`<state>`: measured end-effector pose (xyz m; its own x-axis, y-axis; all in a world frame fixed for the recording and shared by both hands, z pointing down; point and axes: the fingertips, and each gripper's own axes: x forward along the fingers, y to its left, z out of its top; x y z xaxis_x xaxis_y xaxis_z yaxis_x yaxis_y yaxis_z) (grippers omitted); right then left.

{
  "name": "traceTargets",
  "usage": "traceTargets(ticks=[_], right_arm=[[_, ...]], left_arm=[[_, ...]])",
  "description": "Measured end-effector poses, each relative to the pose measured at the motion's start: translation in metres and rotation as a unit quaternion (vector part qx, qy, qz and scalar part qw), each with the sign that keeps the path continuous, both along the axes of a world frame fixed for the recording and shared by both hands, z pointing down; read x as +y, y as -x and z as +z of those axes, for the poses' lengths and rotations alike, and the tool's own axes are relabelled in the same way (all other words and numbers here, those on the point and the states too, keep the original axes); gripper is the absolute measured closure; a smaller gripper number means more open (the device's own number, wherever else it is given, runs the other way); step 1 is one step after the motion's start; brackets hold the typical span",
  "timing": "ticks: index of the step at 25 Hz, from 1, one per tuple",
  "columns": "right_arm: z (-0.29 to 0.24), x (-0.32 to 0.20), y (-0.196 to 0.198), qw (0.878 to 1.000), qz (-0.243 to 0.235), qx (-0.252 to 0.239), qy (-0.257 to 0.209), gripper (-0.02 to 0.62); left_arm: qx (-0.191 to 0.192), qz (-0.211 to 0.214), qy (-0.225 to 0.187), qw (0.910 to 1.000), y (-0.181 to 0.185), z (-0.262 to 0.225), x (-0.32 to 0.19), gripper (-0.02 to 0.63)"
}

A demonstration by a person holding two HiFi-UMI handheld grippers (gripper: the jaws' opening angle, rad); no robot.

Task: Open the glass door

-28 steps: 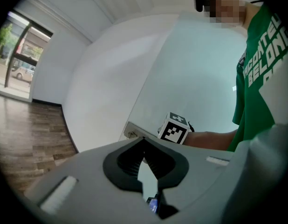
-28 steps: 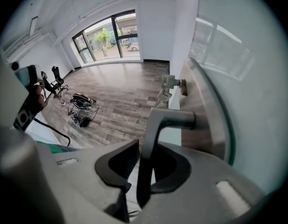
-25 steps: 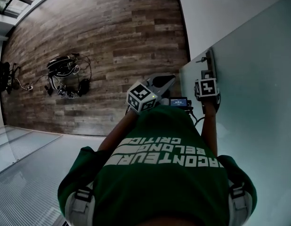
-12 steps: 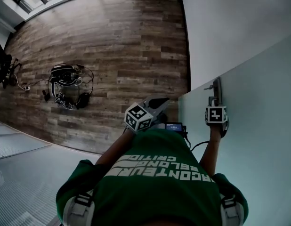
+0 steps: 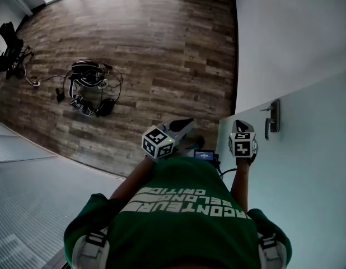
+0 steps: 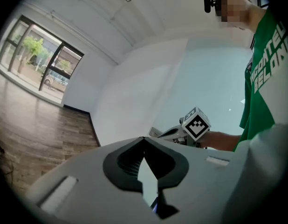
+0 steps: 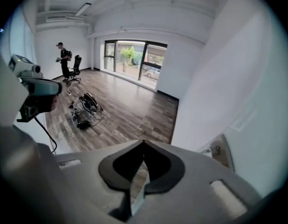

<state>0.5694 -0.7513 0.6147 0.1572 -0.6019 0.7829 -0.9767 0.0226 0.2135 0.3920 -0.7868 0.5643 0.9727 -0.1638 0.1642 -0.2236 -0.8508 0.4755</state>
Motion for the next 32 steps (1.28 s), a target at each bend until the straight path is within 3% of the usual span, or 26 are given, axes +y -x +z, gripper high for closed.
traceTargets(ticks=[7, 14, 22, 26, 32], right_arm=[[-0.009, -0.008, 0.109, 0.991, -0.11, -0.03, -0.076, 0.601], [-0.015, -0.01, 0.154, 0.978, -0.167, -0.058, -0.113, 0.602], [-0.028, -0.015, 0.138, 0.965, -0.199, -0.102, -0.141, 0.603], [-0.028, -0.011, 0.118, 0.959, -0.214, -0.111, -0.146, 0.603], [-0.023, -0.008, 0.077, 0.96, -0.201, -0.124, -0.147, 0.603]], left_arm=[[-0.002, -0.027, -0.002, 0.9996, 0.056, 0.007, 0.002, 0.591], [-0.004, -0.073, 0.002, 0.9973, 0.083, 0.012, 0.001, 0.591], [-0.019, -0.13, 0.021, 0.9911, 0.059, 0.016, -0.007, 0.59], [-0.02, -0.134, 0.025, 0.9905, 0.031, 0.013, -0.001, 0.591], [-0.02, -0.123, 0.025, 0.9919, -0.008, 0.013, 0.012, 0.591]])
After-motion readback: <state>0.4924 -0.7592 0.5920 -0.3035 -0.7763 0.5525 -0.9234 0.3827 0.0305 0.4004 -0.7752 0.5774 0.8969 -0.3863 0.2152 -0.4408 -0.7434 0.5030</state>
